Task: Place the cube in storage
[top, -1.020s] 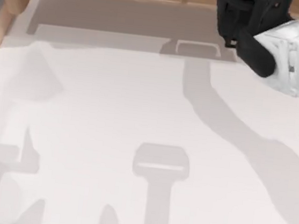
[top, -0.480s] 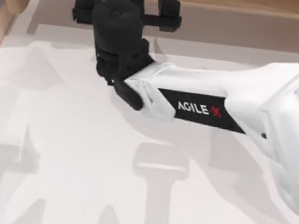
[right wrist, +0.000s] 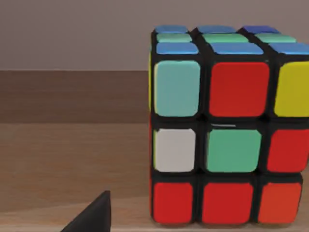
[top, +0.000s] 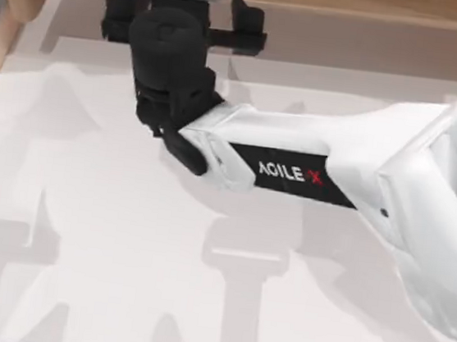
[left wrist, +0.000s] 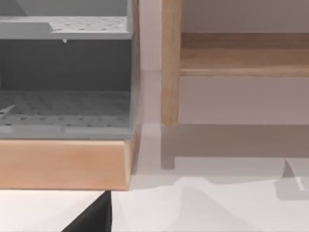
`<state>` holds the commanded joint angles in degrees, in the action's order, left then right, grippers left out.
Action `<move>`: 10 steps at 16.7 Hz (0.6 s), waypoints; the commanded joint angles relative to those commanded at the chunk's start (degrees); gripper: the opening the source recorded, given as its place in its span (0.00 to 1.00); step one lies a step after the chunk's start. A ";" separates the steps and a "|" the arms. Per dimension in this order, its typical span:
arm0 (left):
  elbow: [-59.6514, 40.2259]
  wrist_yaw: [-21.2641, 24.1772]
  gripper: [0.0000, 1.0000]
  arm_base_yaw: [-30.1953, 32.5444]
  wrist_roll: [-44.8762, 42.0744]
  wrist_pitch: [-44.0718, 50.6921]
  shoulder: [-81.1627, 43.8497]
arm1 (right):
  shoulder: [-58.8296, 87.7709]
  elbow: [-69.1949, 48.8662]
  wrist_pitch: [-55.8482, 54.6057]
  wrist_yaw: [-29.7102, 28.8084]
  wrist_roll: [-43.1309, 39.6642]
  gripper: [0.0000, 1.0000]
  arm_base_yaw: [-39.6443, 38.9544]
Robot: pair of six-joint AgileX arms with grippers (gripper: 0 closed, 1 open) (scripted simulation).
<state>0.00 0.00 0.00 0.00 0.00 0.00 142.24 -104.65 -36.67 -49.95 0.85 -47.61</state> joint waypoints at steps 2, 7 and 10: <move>0.00 0.00 1.00 0.00 0.00 0.00 0.00 | 0.98 -1.99 0.83 0.46 -0.01 1.00 0.36; 0.00 0.00 1.00 0.00 0.00 0.00 0.00 | 6.17 -11.87 5.29 2.35 -0.15 1.00 2.28; 0.00 0.00 1.00 0.00 0.00 0.00 0.00 | 9.25 -18.11 8.35 3.74 -0.24 1.00 3.69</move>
<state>0.00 0.00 0.00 0.00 0.00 0.00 151.50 -122.76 -28.31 -46.21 0.61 -43.93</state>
